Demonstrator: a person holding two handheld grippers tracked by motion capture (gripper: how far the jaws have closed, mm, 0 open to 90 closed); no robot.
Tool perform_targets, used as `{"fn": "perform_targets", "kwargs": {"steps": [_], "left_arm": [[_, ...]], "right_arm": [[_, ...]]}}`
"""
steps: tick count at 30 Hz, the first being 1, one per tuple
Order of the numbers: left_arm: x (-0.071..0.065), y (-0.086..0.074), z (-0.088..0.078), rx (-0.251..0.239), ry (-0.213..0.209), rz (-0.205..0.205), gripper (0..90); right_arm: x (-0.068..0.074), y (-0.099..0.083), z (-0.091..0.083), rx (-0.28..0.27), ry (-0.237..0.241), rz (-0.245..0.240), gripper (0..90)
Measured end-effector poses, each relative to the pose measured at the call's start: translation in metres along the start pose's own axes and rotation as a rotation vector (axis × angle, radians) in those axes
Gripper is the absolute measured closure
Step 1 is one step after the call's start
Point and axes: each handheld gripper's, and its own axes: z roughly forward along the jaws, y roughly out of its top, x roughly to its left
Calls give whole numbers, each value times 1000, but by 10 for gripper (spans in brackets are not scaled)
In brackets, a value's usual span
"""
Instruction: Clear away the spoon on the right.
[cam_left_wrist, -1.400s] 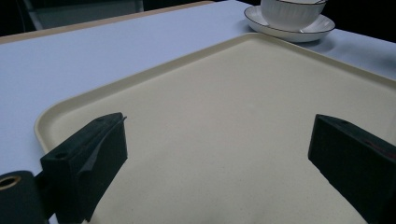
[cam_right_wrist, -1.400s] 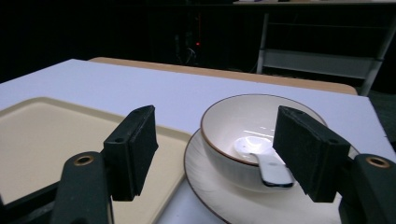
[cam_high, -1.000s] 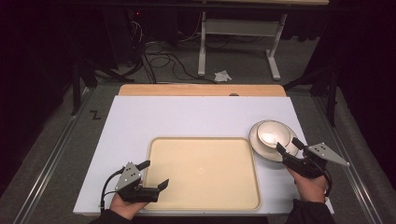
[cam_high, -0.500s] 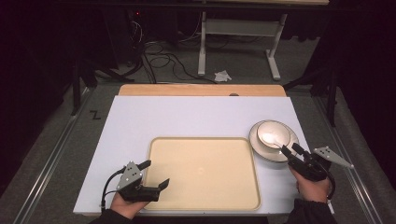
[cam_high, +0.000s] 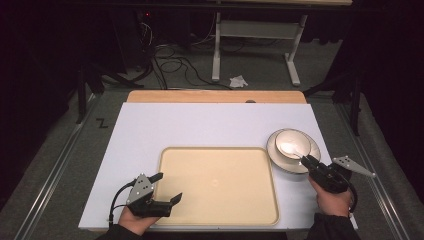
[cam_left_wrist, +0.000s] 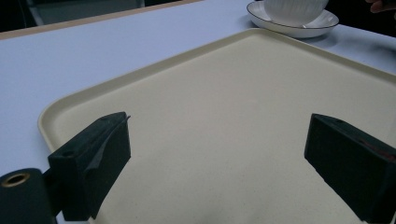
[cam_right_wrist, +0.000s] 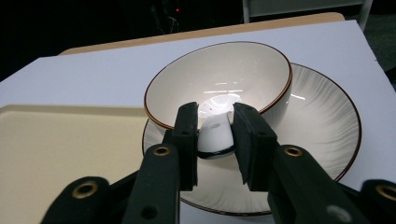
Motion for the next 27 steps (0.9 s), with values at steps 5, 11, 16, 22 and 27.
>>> {"fn": "perform_targets", "kwargs": {"steps": [5,11,16,22,27], "left_arm": [[0,0,0,2,-4,1,81],[0,0,0,1,-5,2,86],[-1,0,0,2,-7,5,89],[-1,0,0,2,-9,5,93],[-1,0,0,3,-13,7,95]], "right_arm": [[0,0,0,3,-2,2,751],[0,0,-1,5,-9,1,758],[1,1,-1,6,-16,-7,763],[2,1,-2,6,-19,-12,765],[3,2,-3,7,-19,-19,765]]}}
